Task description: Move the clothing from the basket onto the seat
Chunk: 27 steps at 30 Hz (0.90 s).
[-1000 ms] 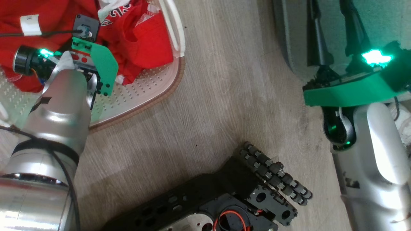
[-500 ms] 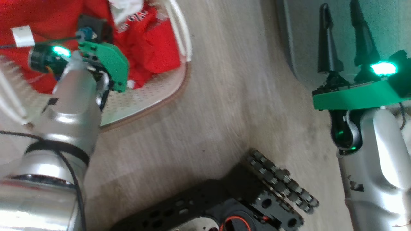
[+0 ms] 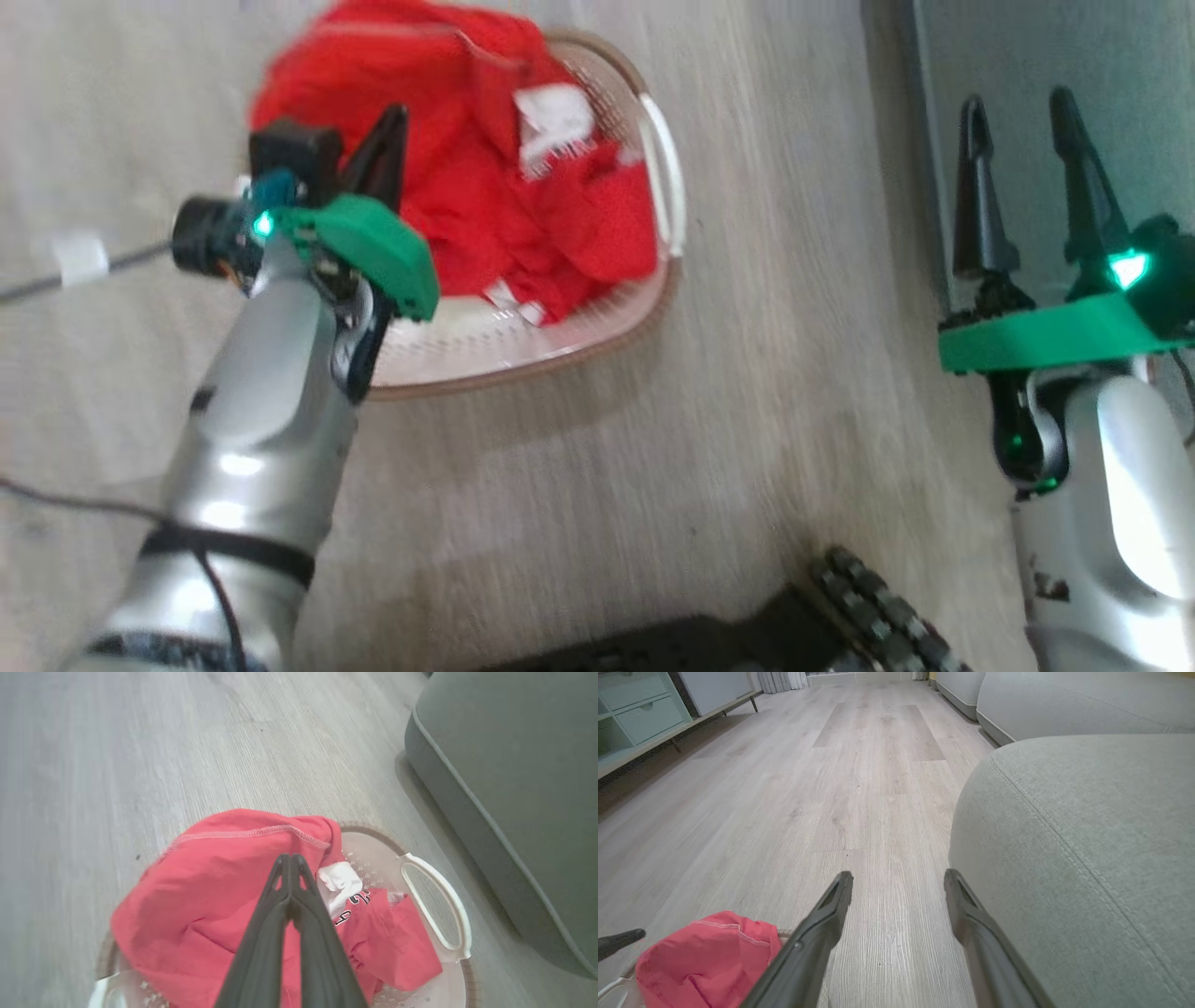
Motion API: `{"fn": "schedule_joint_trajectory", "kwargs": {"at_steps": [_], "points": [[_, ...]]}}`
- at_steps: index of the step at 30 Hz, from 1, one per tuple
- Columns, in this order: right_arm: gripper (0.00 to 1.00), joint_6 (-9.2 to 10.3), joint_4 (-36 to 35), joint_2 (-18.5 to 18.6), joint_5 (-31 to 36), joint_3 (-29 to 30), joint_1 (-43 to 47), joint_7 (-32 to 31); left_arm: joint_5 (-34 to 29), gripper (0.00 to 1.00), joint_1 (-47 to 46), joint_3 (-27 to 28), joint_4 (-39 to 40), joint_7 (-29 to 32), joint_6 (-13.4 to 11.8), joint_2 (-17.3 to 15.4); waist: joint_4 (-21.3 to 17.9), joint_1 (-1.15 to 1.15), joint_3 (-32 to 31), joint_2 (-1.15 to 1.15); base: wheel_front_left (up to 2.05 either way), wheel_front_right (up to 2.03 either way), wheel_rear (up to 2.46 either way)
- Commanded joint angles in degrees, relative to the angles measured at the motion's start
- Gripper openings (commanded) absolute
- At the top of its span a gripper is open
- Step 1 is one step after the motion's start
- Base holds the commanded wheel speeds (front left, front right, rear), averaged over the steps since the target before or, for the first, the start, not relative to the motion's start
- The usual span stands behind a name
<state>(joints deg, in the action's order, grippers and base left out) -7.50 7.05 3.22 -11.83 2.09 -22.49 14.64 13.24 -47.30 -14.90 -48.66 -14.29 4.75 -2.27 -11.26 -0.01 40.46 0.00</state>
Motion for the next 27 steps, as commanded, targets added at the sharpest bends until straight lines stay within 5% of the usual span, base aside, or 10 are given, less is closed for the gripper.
{"fn": "schedule_joint_trajectory", "kwargs": {"at_steps": [1,14,17,18,19,27], "points": [[1.0,0.01,-1.31,0.86,0.55,-0.45,2.23,0.36,0.52,0.0,2.93,1.69,3.02,-0.7,-0.58,-0.7,4.55,0.01,-5.68,0.0,0.0,0.0,0.0],[1.0,0.01,0.17,2.82,3.36,1.32,10.93,0.36,1.33,0.0,23.86,9.84,26.38,-0.7,-5.0,-1.44,9.73,0.01,-21.88,0.0,0.0,0.0,0.0],[1.0,0.01,0.22,3.4,4.48,1.25,12.6,0.36,0.66,0.53,27.62,11.01,28.36,-0.71,-5.32,-1.9,10.23,0.01,-25.27,0.0,0.0,0.0,0.0],[1.0,0.01,0.3,3.65,4.87,1.11,13.08,0.36,0.53,0.82,28.7,11.38,28.73,-0.71,-5.42,-1.98,10.3,0.01,-26.28,0.0,0.0,0.0,0.0],[1.0,0.01,0.52,4.06,5.51,0.92,14.06,0.36,0.13,1.0,30.64,11.89,29.34,-0.71,-5.43,-2.18,10.45,0.01,-28.35,0.0,0.0,0.0,0.0],[1.0,0.01,0.31,4.9,6.49,0.37,16.83,0.36,-0.75,1.0,36.25,15.73,33.91,-0.71,-6.25,-2.43,10.52,0.01,-32.49,0.0,0.0,0.0,0.0]]}}
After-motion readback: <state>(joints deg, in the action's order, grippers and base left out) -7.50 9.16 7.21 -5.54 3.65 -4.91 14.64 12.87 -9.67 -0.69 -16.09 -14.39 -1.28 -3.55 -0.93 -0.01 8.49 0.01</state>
